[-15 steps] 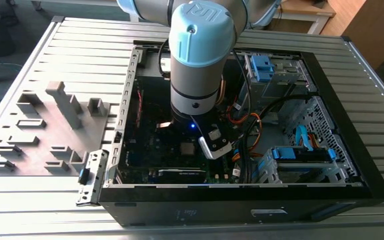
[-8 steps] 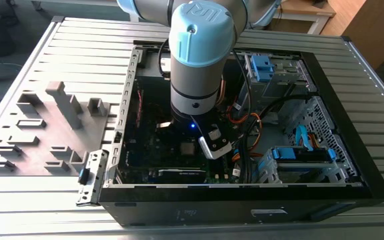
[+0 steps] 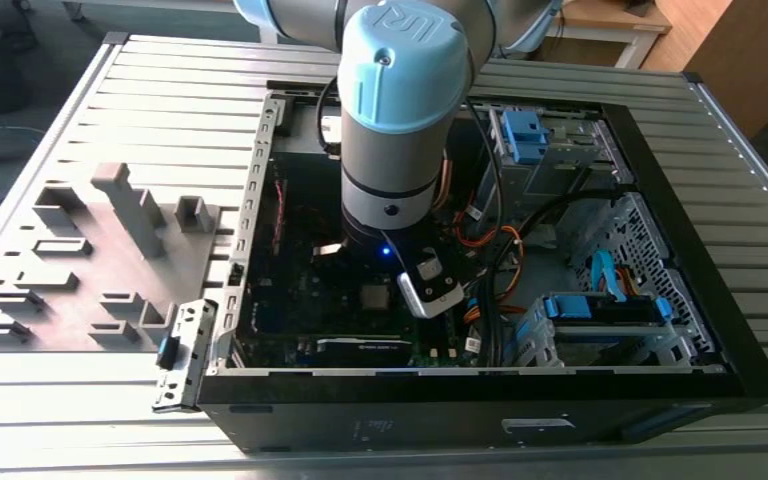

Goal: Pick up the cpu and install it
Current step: 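Place the cpu into insertion slot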

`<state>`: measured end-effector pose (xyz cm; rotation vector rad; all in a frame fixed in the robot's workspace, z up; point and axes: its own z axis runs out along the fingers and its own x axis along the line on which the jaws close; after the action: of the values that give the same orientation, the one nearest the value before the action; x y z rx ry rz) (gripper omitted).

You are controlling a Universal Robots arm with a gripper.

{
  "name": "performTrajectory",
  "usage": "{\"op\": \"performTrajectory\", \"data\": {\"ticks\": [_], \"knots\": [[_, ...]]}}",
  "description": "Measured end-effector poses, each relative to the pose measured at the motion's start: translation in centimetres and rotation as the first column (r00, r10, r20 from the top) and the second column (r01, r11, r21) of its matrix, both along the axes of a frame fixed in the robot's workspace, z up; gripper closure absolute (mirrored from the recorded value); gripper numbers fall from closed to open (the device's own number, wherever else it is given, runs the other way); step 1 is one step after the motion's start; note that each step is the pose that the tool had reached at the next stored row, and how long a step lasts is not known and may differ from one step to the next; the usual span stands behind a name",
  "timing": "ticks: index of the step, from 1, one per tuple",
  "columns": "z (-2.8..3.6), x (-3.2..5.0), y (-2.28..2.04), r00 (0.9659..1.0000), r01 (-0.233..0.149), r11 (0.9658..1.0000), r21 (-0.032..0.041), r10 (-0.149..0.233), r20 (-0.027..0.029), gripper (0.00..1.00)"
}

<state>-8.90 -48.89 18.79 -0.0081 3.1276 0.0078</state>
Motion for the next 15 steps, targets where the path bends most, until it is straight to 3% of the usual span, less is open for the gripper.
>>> {"op": "performTrajectory", "data": {"ticks": [11, 15], "knots": [[0.24, 0.0, 0.0, 1.0, 0.0, 1.0, 0.0002, 0.0, 0.0, 0.5], [0.25, 0.0, 0.0, 1.0, 0.0, 1.0, 0.0002, 0.0, -0.0001, 0.54]]}}
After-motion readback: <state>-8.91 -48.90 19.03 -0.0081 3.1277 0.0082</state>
